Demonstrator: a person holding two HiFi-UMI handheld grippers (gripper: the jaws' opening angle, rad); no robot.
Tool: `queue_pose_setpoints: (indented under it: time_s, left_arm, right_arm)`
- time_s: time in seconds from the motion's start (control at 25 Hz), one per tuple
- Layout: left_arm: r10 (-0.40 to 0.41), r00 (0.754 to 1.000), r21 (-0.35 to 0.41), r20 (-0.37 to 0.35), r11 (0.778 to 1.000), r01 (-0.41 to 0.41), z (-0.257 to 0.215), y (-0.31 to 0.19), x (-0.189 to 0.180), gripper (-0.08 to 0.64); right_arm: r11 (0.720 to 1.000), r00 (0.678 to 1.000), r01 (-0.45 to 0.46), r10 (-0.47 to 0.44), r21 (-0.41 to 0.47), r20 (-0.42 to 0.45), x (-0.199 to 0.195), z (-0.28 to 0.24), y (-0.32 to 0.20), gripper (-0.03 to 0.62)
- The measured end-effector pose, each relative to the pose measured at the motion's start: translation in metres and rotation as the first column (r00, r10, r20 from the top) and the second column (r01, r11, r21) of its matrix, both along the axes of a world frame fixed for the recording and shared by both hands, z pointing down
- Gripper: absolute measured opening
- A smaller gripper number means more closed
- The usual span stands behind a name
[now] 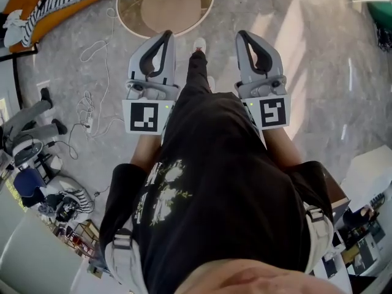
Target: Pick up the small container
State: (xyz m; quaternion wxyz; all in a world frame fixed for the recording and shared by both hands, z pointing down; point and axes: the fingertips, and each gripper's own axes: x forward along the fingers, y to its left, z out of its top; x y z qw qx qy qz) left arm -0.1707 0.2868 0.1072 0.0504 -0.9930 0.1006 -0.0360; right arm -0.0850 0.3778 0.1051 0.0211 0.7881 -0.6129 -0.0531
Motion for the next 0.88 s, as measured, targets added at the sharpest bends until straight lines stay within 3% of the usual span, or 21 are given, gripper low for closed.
queue_pose_setpoints:
  time_s: [0.32, 0.72, 0.88]
  left_arm:
    - [0.002, 1.0, 0.001, 0.002, 1.0, -0.002, -0.003, -0.04, 0.053, 0.003]
    - [-0.079, 0.996, 0.017, 0.046, 0.997, 0.078, -0.004, -0.134, 0.077, 0.003]
    - [-0.104, 0.994, 0.022, 0.015, 0.994, 0.104, -0.009, -0.177, 0.092, 0.003]
  right_arm:
    - [1.0, 1.0, 0.023, -0.023, -0.008, 0.007, 0.047, -0.002, -0.044, -0.005]
    - [0.996, 0.996, 0.088, -0.088, -0.017, 0.011, 0.083, -0.008, -0.138, -0.005]
    - [0.993, 0.993, 0.117, -0.117, -0.018, -0.002, 0.097, -0.011, -0.182, -0.005]
